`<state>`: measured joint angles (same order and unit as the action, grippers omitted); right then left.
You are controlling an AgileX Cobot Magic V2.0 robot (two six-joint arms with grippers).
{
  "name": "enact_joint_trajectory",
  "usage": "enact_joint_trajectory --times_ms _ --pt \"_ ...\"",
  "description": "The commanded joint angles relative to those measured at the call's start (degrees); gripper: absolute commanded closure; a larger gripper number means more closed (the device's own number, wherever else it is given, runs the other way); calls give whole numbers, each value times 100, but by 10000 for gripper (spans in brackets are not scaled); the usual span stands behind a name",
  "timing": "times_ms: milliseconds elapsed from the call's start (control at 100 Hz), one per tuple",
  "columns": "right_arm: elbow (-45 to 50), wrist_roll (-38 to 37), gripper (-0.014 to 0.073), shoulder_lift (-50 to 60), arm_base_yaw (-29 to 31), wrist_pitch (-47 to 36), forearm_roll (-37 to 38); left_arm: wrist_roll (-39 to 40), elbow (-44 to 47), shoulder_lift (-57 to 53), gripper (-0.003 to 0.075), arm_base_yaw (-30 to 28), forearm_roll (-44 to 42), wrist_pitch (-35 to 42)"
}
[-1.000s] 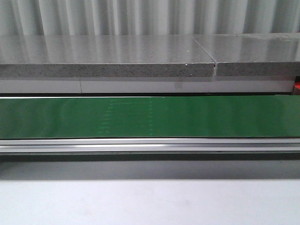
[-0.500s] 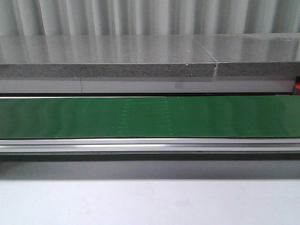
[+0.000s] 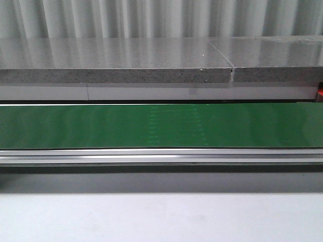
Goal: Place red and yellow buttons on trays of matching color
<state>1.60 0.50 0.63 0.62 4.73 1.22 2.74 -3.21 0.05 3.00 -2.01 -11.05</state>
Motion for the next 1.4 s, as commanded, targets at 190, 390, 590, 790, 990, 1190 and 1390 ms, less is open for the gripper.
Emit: enact_joint_trajectory --times_ms 190,390,590,790,990,1190,1390 --pt "-31 29 661 80 -2 -473 53 126 444 -242 740 63 -47 1233" --pt "-31 29 661 80 -2 -473 53 126 585 -242 740 63 -47 1452" --pt "-31 29 661 80 -2 -473 53 126 585 -242 740 63 -35 1452" --pt "-31 29 661 80 -2 -473 53 126 585 -242 740 63 -21 1452" --pt "-31 29 661 80 -2 -473 53 126 585 -242 740 63 -21 1452" --pt "-31 29 661 80 -2 -473 53 126 585 -242 740 63 -21 1452" --pt "-31 29 661 80 -2 -473 53 126 585 -242 740 63 -21 1452"
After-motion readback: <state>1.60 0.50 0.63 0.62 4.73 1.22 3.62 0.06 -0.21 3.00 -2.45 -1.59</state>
